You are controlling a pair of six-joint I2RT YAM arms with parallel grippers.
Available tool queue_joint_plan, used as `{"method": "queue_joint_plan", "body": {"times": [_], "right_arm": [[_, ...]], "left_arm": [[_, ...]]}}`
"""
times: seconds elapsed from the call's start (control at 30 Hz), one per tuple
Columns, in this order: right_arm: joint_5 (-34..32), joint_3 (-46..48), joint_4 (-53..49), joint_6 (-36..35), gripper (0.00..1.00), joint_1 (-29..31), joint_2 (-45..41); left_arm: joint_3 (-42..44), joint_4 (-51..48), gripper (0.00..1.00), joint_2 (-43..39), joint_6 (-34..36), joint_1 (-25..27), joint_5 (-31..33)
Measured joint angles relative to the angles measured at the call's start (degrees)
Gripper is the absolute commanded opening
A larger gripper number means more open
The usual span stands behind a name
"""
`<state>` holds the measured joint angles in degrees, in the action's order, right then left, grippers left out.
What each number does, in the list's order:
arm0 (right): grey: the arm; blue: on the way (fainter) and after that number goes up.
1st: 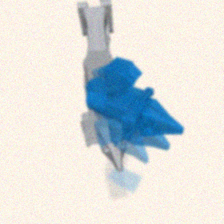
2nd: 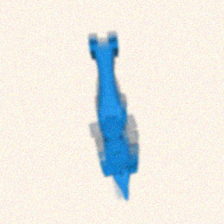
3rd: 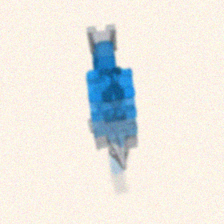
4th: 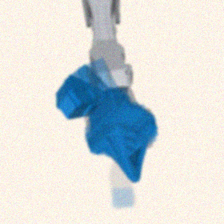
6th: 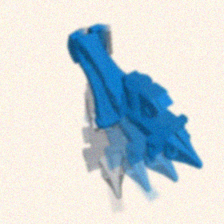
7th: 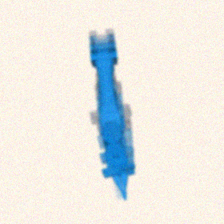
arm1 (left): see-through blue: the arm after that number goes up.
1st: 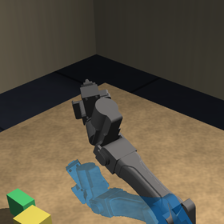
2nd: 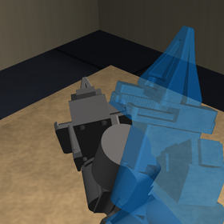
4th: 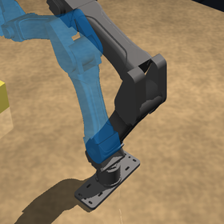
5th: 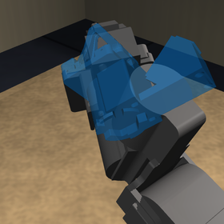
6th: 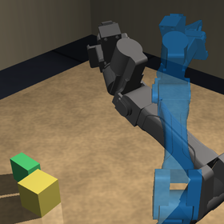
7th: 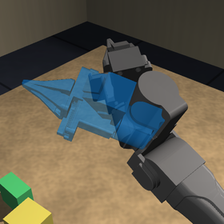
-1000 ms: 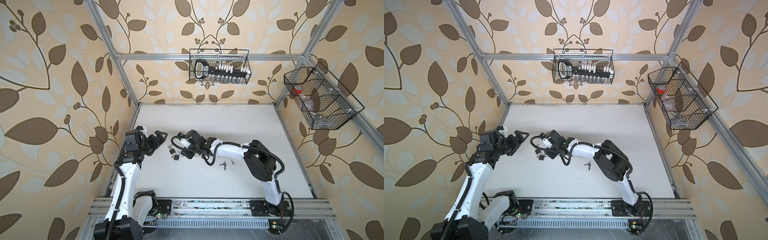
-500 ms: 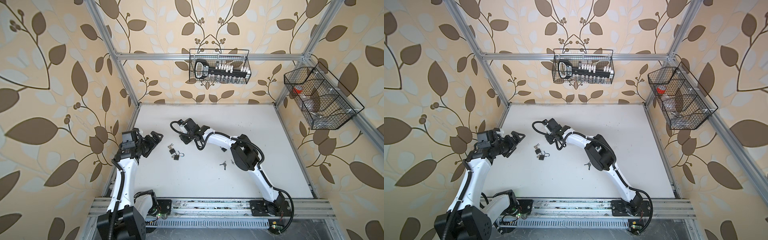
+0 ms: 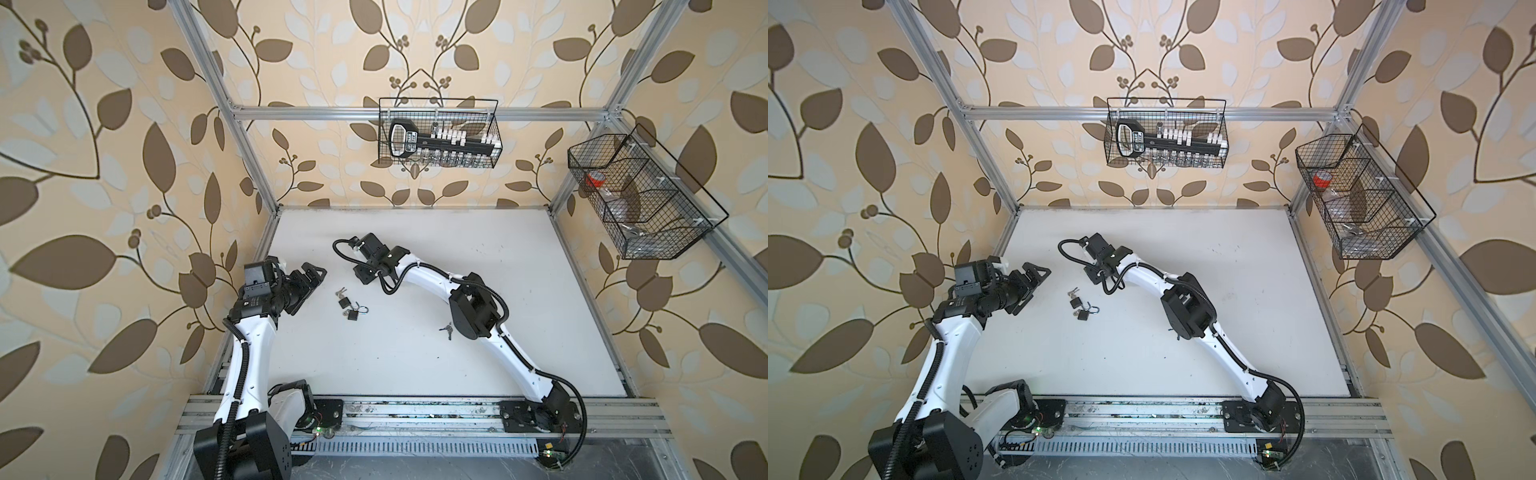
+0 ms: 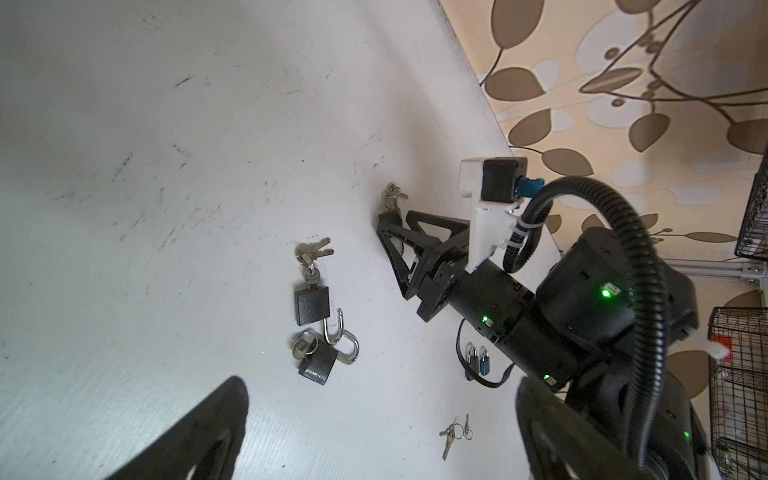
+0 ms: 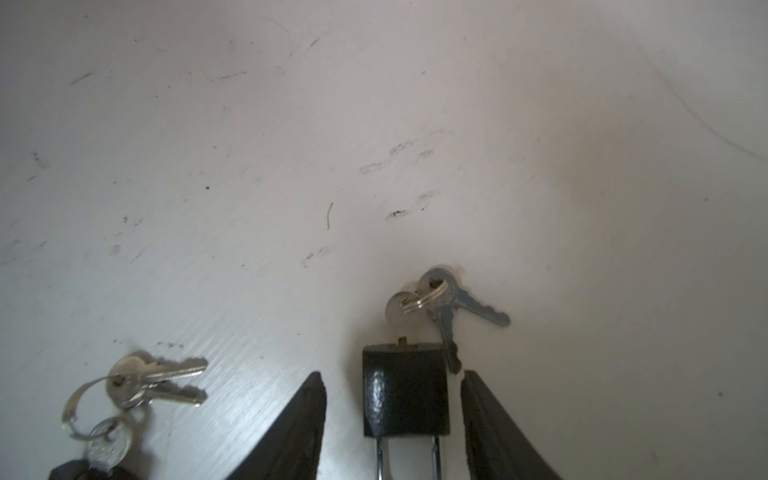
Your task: Lock with the key
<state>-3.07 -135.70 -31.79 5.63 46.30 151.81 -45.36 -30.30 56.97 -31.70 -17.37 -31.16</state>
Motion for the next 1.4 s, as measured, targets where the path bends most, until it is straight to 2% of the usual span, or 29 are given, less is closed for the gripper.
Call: {"method": "queue_joint_plan", "body": {"times": [0.43, 0.8, 1.07, 1.17, 1.3, 1.4], "right_arm": [[-2.1, -1.9, -1.6, -1.9, 0.52, -0.1, 1.6], [-2.1, -2.0, -1.4, -2.3, 0.46, -0.1, 1.9], [-2.1, -1.4, -0.9, -2.3, 0.38, 0.0, 1.9], [-1.3, 1.6, 1.0, -2.1, 0.34, 0.0, 0.4], [-0.5, 10.8, 3.0, -2.0, 0.32, -0.1, -5.0], [-0.2, 19.3, 4.7, -1.7, 0.31, -0.1, -10.0]], "left_arm": [[0.0, -0.1, 0.99, 0.2, 0.0, 0.0, 0.2], [-2.3, -6.0, 0.99, 0.0, 0.0, 0.0, 9.1], [-2.4, -7.1, 0.99, -1.8, 0.0, 0.0, 9.9], [-2.4, -7.1, 0.99, -2.3, 0.0, 0.0, 8.2], [-2.1, -6.9, 0.99, -3.7, 0.0, 0.6, 6.1], [-1.5, -6.6, 0.99, -5.6, -0.2, 4.4, 6.5]]}}
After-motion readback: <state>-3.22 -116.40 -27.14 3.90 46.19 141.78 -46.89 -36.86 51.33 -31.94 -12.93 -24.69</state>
